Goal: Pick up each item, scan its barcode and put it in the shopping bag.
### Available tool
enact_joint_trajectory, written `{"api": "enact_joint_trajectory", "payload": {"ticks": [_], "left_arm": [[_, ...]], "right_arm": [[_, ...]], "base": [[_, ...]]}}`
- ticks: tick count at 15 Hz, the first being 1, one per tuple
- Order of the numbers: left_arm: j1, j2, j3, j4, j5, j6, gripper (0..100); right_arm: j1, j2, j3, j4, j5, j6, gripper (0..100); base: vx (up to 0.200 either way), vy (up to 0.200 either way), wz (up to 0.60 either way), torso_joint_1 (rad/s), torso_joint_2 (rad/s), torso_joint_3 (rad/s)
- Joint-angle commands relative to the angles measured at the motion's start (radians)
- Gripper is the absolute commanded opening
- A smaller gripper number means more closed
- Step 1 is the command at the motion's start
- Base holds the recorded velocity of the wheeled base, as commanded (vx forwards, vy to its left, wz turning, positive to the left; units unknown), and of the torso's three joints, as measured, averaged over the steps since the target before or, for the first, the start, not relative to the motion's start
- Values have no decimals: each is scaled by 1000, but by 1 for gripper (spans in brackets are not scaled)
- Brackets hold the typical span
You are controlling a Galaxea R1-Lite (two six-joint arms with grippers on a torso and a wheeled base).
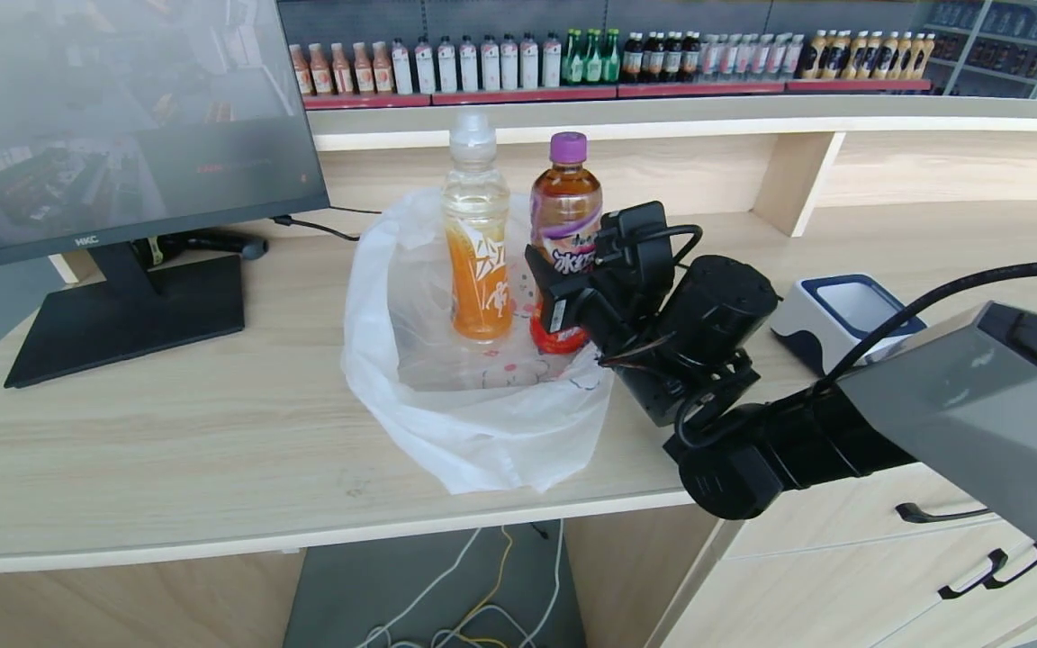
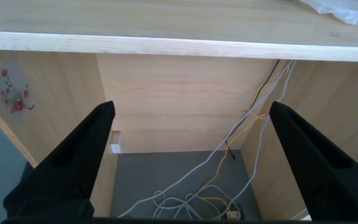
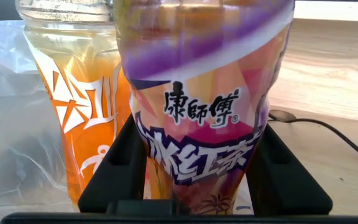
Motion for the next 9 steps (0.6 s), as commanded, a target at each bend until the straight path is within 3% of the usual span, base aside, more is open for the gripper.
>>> {"api": "enact_joint_trajectory", "payload": {"ticks": [1, 9], "left_arm": [[1, 1, 0, 0, 0, 1, 100], [1, 1, 0, 0, 1, 0, 100]], "right_arm": [[0, 6, 1, 2, 0, 1, 0], [2, 9, 33, -9, 0, 6, 0]], "base": [[0, 0, 0, 0, 0, 0], [0, 0, 0, 0, 0, 0]]}}
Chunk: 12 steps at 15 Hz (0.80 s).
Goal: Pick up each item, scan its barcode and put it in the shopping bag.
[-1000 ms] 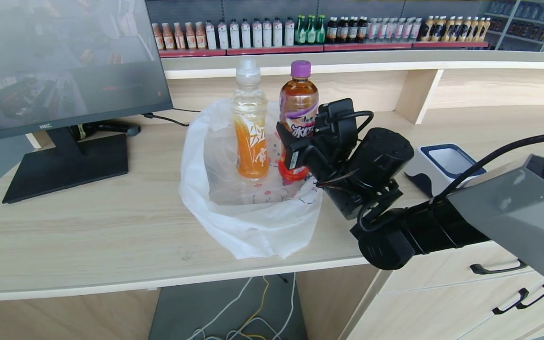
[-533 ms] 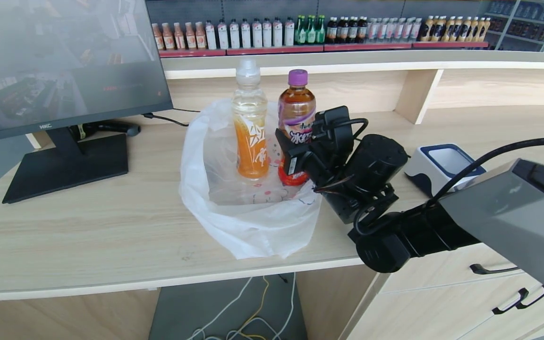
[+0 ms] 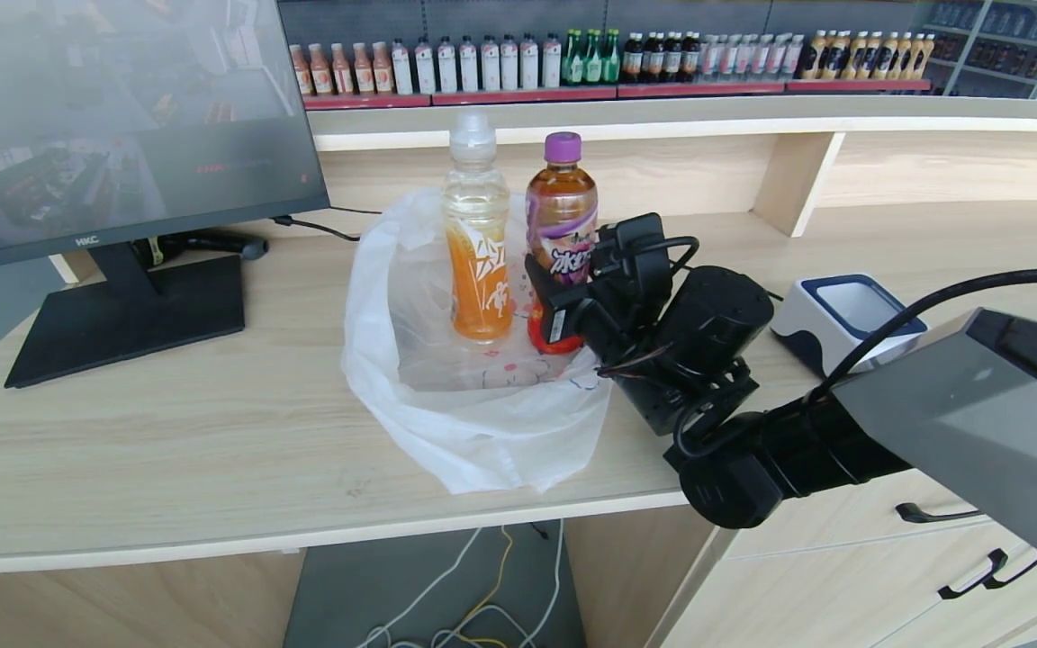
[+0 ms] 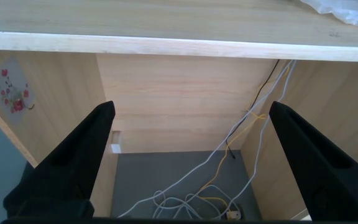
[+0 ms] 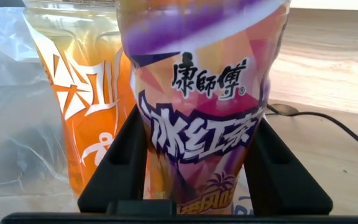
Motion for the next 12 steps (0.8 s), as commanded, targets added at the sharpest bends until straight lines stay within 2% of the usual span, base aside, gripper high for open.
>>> {"api": "enact_joint_trajectory", "payload": {"ticks": [1, 11, 12], "left_arm": [[0, 0, 0, 0, -1, -1, 100], [0, 0, 0, 0, 1, -1, 100], [0, 0, 0, 0, -1, -1, 100]], "right_arm": [[0, 2, 5, -1, 0, 1, 0], [0, 2, 32, -11, 0, 18, 0], [0, 1, 34, -11, 0, 18, 100]], "base": [[0, 0, 0, 0, 0, 0], [0, 0, 0, 0, 0, 0], [0, 0, 0, 0, 0, 0]]}}
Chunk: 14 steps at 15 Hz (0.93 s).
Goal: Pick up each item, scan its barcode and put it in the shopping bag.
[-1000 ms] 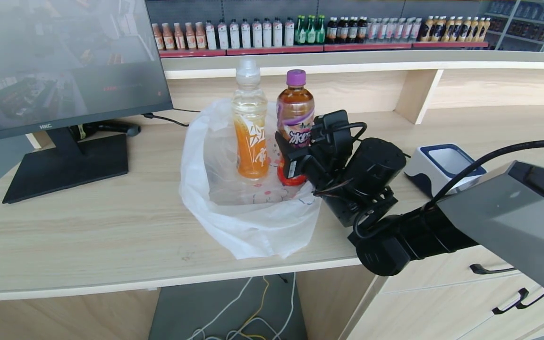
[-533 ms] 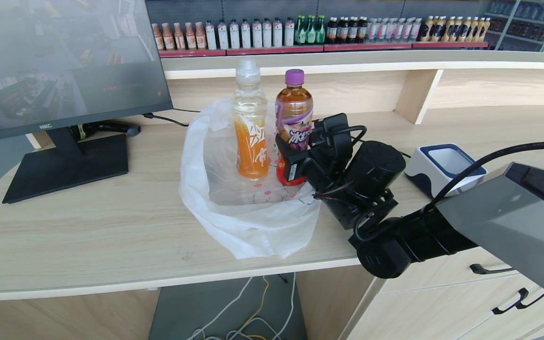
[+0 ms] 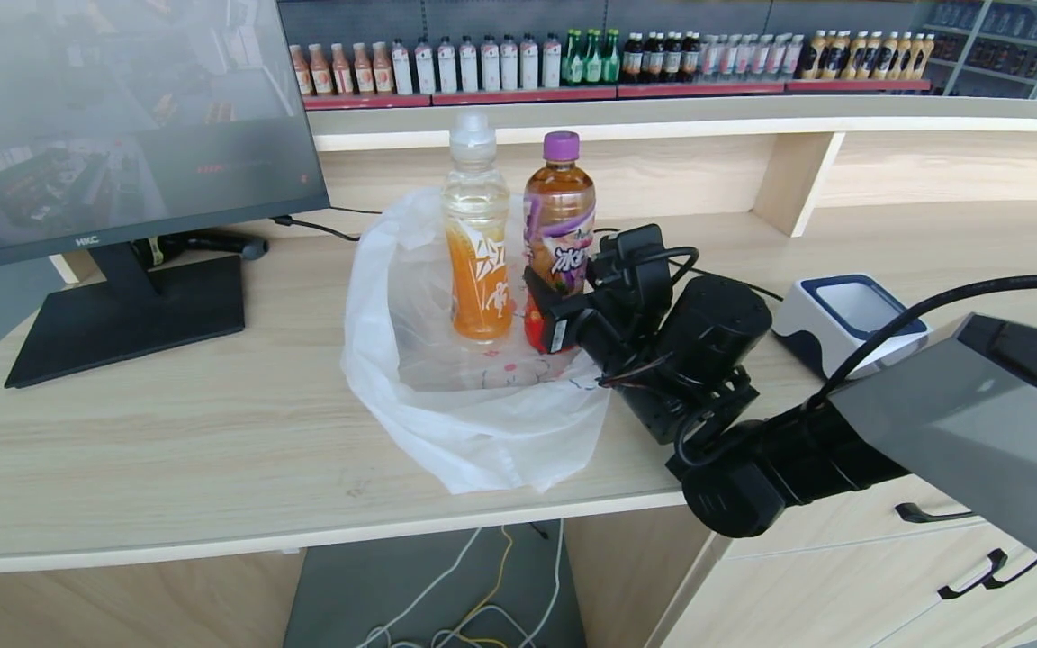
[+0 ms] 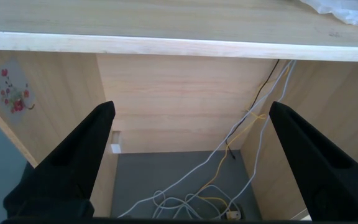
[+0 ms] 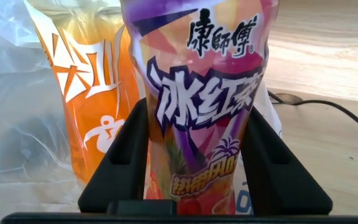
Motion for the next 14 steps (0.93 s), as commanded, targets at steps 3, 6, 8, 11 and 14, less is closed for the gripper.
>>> {"api": "enact_joint_trajectory", "payload": {"ticks": [3, 6, 8, 11, 14], "left_arm": [[1, 1, 0, 0, 0, 0, 100], [-1, 1, 0, 0, 2, 0, 100], [1, 1, 0, 0, 2, 0, 100], [1, 1, 0, 0, 2, 0, 100], [1, 1, 0, 0, 2, 0, 100]], "right_arm": [[0, -14, 7, -5, -1, 0, 100], [0, -63, 42, -9, 1, 0, 100], [0, -132, 99, -11, 1, 0, 100], [0, -245, 198, -17, -1, 0, 100], [-109, -535, 517, -21, 4, -1, 100]], "base": [[0, 0, 0, 0, 0, 0], [0, 0, 0, 0, 0, 0], [0, 0, 0, 0, 0, 0], [0, 0, 0, 0, 0, 0], [0, 0, 0, 0, 0, 0]]}}
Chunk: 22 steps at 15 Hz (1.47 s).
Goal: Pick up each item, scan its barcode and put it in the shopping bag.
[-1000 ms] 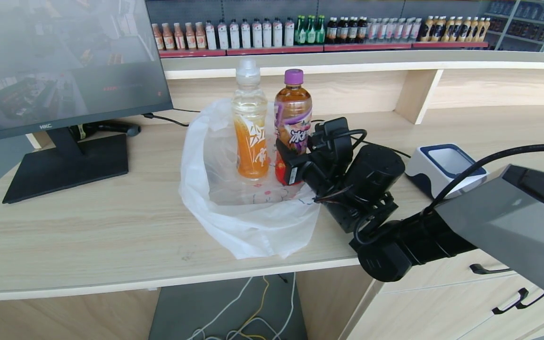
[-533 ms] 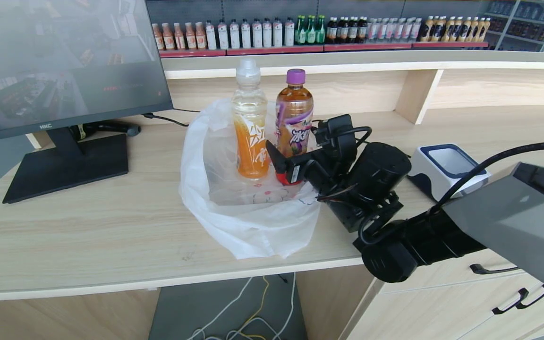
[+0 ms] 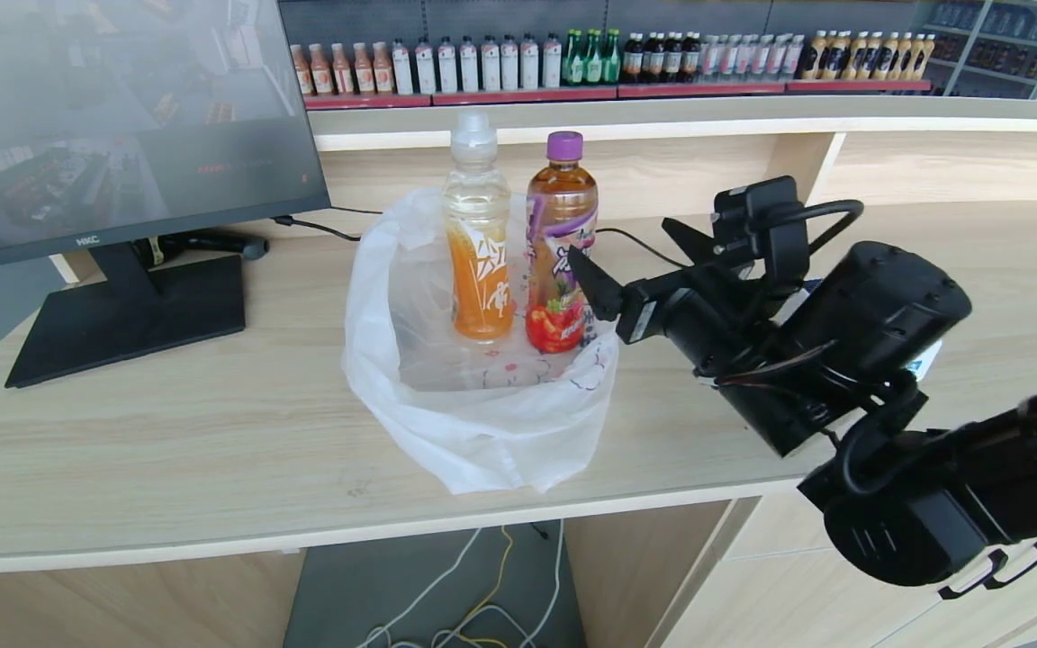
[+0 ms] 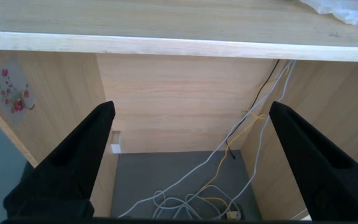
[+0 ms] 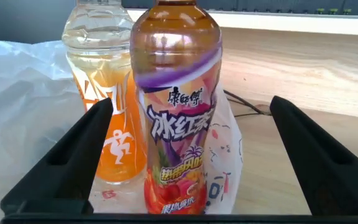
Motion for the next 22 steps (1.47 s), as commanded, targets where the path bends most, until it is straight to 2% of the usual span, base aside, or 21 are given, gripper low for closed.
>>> {"api": "enact_joint_trajectory", "payload": {"ticks": [1, 3, 5, 6, 7, 8, 11, 12, 14, 15, 19, 22], "left_arm": [[1, 1, 0, 0, 0, -1, 100], [1, 1, 0, 0, 1, -1, 100], [1, 1, 0, 0, 1, -1, 100], [1, 1, 0, 0, 1, -1, 100], [-1, 1, 0, 0, 0, -1, 100], [-1, 1, 0, 0, 0, 0, 100], [-1, 1, 0, 0, 0, 0, 100], [-1, 1, 0, 0, 1, 0, 100], [-1, 1, 0, 0, 1, 0, 100], [-1, 1, 0, 0, 1, 0, 100], [-1, 1, 0, 0, 0, 0, 100], [-1, 1, 0, 0, 1, 0, 100]], "right_arm": [[-157, -324, 311, -4, 4, -1, 100], [-287, -545, 551, 0, 6, 0, 100], [-321, -803, 816, 26, 0, 0, 100], [-322, -923, 870, 75, -5, 0, 100], [-322, -972, 870, 118, -9, -1, 100], [-336, -1102, 870, 238, -32, 3, 100], [-338, -1375, 861, 649, -45, 0, 100], [-339, -1493, 847, 830, -45, 0, 100], [-339, -1615, 781, 1089, -43, 2, 100], [-339, -1635, 762, 1169, -43, 3, 100], [-339, -1661, 862, 1184, -37, 2, 100], [-335, -1771, 861, 1338, 4, 5, 100]], "base": [[0, 0, 0, 0, 0, 0], [0, 0, 0, 0, 0, 0], [0, 0, 0, 0, 0, 0], [0, 0, 0, 0, 0, 0], [0, 0, 0, 0, 0, 0], [0, 0, 0, 0, 0, 0], [0, 0, 0, 0, 0, 0], [0, 0, 0, 0, 0, 0], [0, 0, 0, 0, 0, 0], [0, 0, 0, 0, 0, 0], [0, 0, 0, 0, 0, 0], [0, 0, 0, 0, 0, 0]]}}
